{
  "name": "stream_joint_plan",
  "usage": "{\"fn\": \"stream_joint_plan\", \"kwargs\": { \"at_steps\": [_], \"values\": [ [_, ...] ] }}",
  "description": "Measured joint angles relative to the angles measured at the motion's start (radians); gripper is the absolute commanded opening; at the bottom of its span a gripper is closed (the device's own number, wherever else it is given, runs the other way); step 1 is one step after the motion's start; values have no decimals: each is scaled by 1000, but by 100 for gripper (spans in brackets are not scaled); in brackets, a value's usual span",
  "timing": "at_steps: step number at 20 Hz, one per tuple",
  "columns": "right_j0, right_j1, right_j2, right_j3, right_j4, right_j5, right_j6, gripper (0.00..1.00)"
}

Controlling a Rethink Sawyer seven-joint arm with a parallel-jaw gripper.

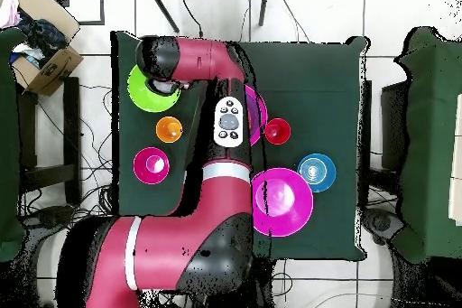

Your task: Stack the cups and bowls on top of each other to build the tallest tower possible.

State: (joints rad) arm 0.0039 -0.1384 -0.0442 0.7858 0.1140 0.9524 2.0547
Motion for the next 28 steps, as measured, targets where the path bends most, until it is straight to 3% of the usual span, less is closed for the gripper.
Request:
{"fn": "stream_joint_plan", "kwargs": {
  "at_steps": [19, 24, 28],
  "values": [
    [-46, -90, 50, 172, -26, -67, 0, 100],
    [-74, -107, 73, 227, -37, -127, 0, 100],
    [-111, -117, 114, 290, -37, -236, 0, 100]
  ]
}}
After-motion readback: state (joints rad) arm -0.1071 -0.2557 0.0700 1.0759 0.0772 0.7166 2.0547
